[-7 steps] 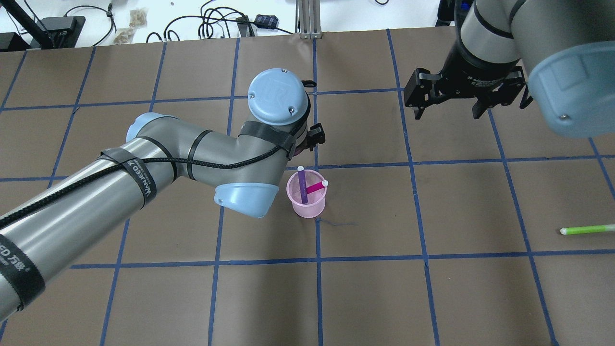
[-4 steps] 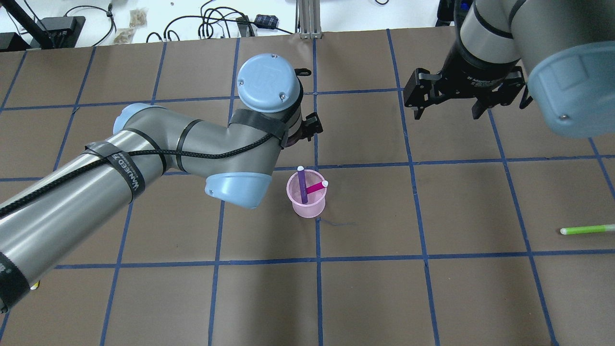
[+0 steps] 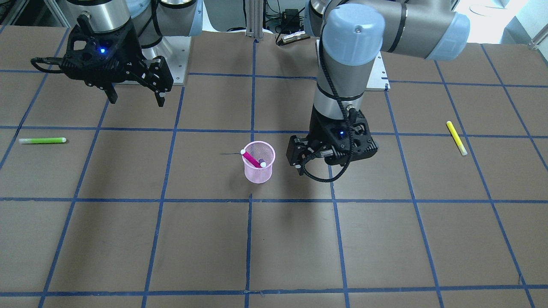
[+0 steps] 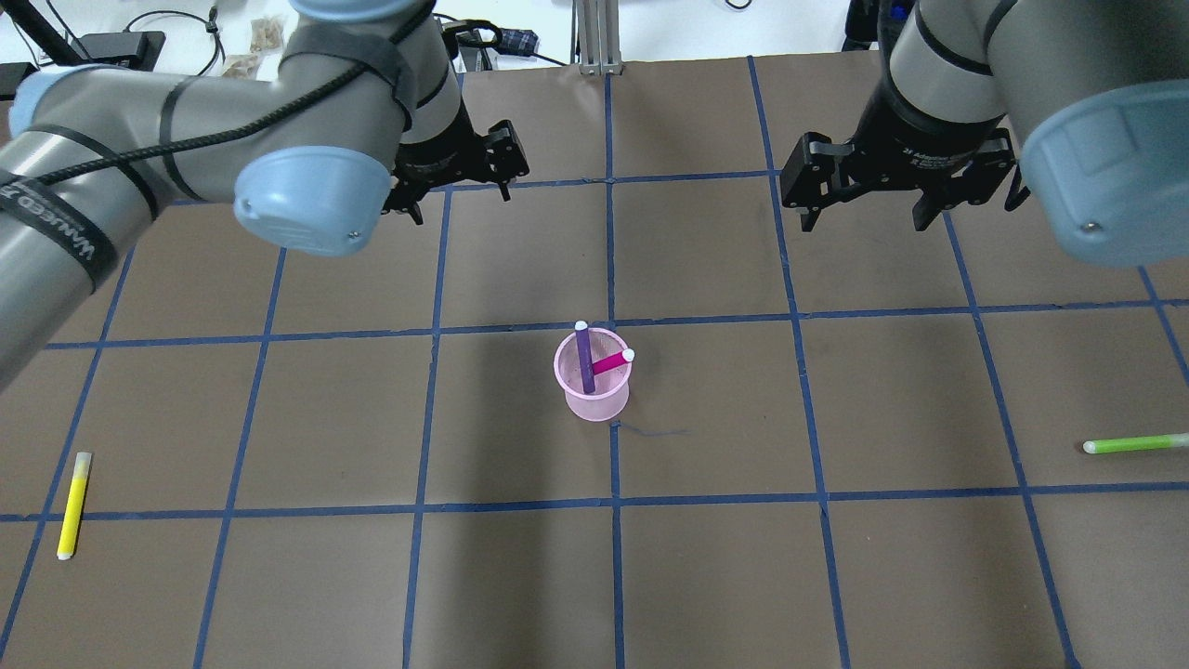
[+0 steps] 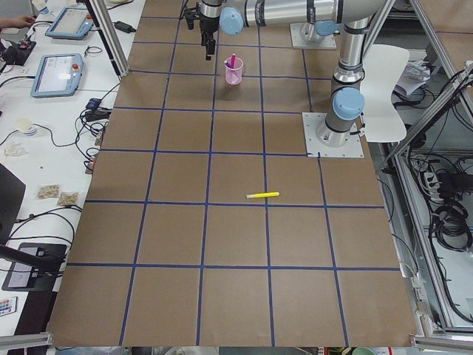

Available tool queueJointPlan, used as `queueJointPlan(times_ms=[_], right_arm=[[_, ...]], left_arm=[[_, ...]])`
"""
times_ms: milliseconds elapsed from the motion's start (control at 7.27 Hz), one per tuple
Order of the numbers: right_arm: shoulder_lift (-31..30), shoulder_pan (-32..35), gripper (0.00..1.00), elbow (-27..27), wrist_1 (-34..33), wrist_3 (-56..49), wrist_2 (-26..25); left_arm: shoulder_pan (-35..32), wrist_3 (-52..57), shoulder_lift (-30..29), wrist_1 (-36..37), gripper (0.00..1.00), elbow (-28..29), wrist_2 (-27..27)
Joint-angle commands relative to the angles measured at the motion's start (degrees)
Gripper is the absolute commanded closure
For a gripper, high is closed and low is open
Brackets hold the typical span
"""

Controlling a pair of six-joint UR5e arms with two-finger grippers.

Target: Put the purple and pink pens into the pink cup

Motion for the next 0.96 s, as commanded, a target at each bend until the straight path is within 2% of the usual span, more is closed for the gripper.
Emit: queueJointPlan(times_ms=[0,138,413,550,826], right_arm=[[0.00,0.00,0.00,0.03,0.03,0.00,-0.01],[0.00,0.00,0.00,0.03,0.03,0.00,-0.01],[0.09,0.00,0.00,0.03,0.03,0.00,-0.01],[0.09,0.00,0.00,0.03,-0.06,0.00,-0.01],[0.00,0.00,0.00,0.03,-0.06,0.00,0.07]], left_arm=[[5.79,17.24,3.72,-8.17,0.00,0.74,-3.35],[8.16,19.66,6.96,-13.52,0.00,1.00,-3.26],[12.39,19.77,11.46,-17.08,0.00,-0.05,-3.09],[14.49,20.03,12.52,-16.83,0.00,-0.05,-3.17],[14.43,21.18,14.11,-17.27,0.00,-1.71,-3.26]])
